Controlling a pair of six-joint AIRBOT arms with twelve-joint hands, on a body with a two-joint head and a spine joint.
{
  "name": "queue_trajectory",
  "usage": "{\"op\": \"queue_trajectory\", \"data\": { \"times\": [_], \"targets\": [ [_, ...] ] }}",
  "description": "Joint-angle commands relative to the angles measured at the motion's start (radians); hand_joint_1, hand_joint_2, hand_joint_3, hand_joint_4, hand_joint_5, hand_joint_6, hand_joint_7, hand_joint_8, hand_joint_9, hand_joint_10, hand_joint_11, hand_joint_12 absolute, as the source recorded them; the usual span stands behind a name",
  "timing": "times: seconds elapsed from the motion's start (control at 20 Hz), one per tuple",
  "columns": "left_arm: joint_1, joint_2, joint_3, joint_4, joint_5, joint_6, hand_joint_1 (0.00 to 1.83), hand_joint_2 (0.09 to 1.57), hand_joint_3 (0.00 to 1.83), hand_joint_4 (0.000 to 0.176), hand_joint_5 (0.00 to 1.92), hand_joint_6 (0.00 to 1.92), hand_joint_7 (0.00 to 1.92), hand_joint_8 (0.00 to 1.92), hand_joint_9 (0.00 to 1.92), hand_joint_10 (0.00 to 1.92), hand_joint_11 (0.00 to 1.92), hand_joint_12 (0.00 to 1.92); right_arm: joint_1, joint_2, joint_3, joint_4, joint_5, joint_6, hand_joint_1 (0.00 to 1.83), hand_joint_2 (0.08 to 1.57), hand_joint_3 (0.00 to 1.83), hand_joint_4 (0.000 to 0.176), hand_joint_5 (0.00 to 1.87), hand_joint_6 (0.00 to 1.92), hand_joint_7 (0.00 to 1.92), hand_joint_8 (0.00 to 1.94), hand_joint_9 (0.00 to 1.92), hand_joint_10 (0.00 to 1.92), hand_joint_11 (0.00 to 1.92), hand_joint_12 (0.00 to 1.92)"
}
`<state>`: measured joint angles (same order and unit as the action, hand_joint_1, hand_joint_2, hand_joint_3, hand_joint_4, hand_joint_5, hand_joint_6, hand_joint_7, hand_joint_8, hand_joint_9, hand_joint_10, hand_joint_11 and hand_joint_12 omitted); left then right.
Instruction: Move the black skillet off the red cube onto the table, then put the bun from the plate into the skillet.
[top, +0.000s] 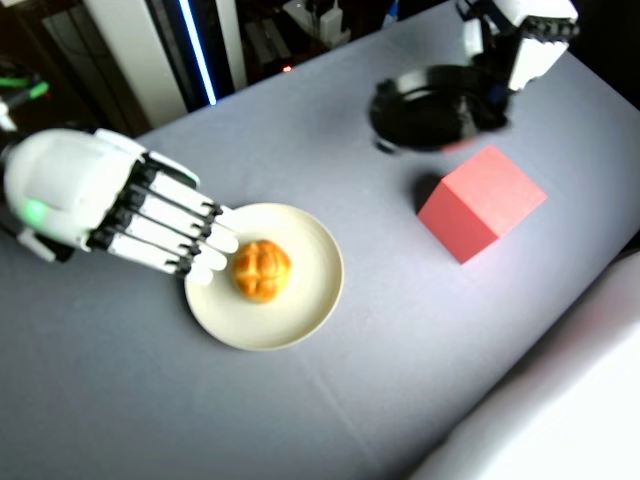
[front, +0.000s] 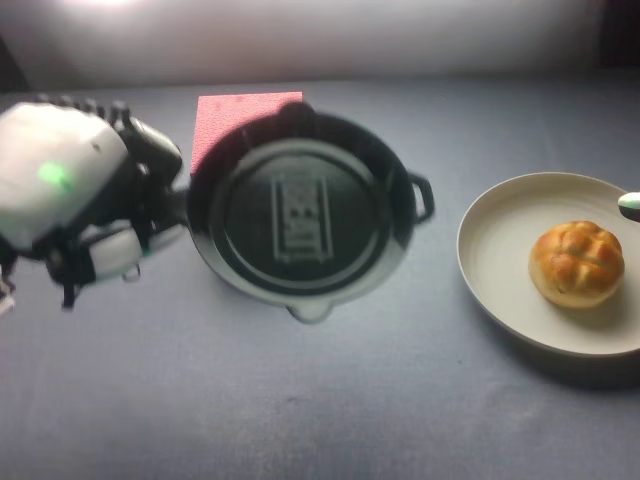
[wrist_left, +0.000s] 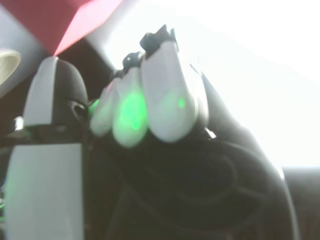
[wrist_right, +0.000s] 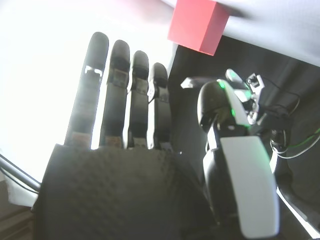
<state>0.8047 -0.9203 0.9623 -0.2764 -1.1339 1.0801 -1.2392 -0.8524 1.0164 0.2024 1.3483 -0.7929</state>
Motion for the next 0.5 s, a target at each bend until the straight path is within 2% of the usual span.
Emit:
{"op": "queue_trajectory", "data": {
  "times": [0.0,0.15,0.35,0.45],
  "targets": [
    [0.009,0.014,-0.010,0.017,-0.120,-0.004,1.47,1.22,0.00,0.000,1.32,1.92,1.53,1.92,1.67,1.92,1.69,1.92,0.004,0.001,0.007,0.017,0.120,0.007,0.50,1.34,0.00,0.000,0.48,0.00,0.52,0.00,0.56,0.00,0.35,0.55],
    [0.059,0.022,-0.038,0.032,-0.087,-0.004,1.41,1.22,0.00,0.000,1.34,1.92,1.50,1.92,1.65,1.92,1.66,1.92,0.004,0.001,0.008,0.017,0.120,0.009,0.52,1.34,0.00,0.000,0.48,0.00,0.53,0.00,0.56,0.00,0.36,0.54],
    [0.100,0.016,-0.042,0.013,-0.031,-0.004,1.37,1.25,0.01,0.000,1.33,1.92,1.51,1.92,1.65,1.92,1.67,1.92,0.004,0.001,0.008,0.017,0.120,0.011,0.51,1.34,0.00,0.000,0.48,0.00,0.54,0.00,0.57,0.00,0.37,0.54],
    [0.105,0.007,-0.037,-0.003,-0.020,-0.004,1.38,1.26,0.00,0.000,1.27,1.92,1.43,1.92,1.58,1.92,1.62,1.92,0.004,0.001,0.008,0.017,0.120,0.013,0.50,1.34,0.00,0.000,0.48,0.00,0.55,0.00,0.58,0.01,0.38,0.54]
  ]
}}
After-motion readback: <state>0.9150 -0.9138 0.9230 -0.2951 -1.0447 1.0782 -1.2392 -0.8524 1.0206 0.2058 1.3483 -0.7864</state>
